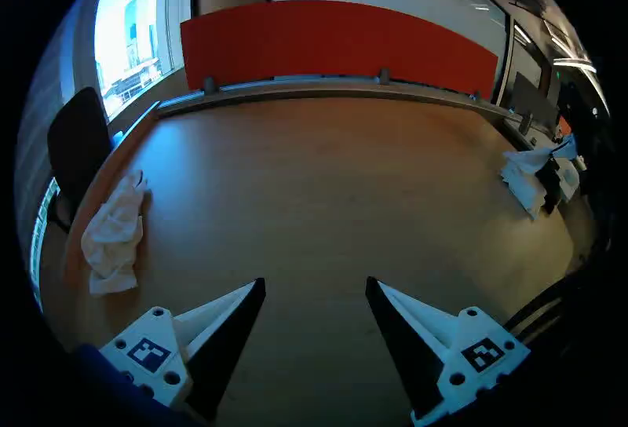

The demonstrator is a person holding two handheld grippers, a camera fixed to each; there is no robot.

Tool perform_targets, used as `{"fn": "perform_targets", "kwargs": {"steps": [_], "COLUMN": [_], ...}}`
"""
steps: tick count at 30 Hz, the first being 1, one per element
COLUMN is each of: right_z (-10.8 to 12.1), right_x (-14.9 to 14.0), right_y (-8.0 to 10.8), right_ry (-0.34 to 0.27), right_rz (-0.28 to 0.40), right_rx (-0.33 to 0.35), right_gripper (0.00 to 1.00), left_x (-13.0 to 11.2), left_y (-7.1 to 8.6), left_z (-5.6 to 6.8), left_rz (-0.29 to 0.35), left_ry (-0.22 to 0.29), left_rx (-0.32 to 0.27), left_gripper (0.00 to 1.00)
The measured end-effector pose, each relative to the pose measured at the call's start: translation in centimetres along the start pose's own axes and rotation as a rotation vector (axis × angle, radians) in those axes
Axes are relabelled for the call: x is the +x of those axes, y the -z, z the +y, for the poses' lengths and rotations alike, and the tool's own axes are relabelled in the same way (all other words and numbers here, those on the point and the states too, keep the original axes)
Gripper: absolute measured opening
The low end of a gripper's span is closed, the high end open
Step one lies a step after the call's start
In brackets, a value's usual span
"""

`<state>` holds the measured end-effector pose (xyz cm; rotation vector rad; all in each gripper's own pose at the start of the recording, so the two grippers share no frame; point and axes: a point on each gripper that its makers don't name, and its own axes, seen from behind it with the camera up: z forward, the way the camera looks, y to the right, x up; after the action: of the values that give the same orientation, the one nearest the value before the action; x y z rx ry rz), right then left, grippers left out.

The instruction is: Fold towel

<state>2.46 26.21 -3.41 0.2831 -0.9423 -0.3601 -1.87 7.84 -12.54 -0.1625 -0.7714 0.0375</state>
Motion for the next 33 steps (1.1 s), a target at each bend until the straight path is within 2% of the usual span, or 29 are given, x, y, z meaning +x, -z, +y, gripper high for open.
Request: {"fn": "perform_targets", "kwargs": {"steps": [20, 33], "right_z": [-1.2, -0.8], "right_x": [-5.6, -7.4], "right_y": [-1.6, -2.2], "right_ry": [-0.025, -0.049], "right_rz": [-0.105, -0.141], "right_rx": [0.018, -0.001], "right_gripper": [0.05, 0.05], "left_x": [-0.3, -0.4], "left_y": [0.2, 0.3], "left_z": [0.0, -0.1], "left_rz": [-0.003, -0.005], "left_ry": [-0.004, -0.007], "left_rx": [0.006, 0.008], "left_gripper": [0.95, 0.95]}}
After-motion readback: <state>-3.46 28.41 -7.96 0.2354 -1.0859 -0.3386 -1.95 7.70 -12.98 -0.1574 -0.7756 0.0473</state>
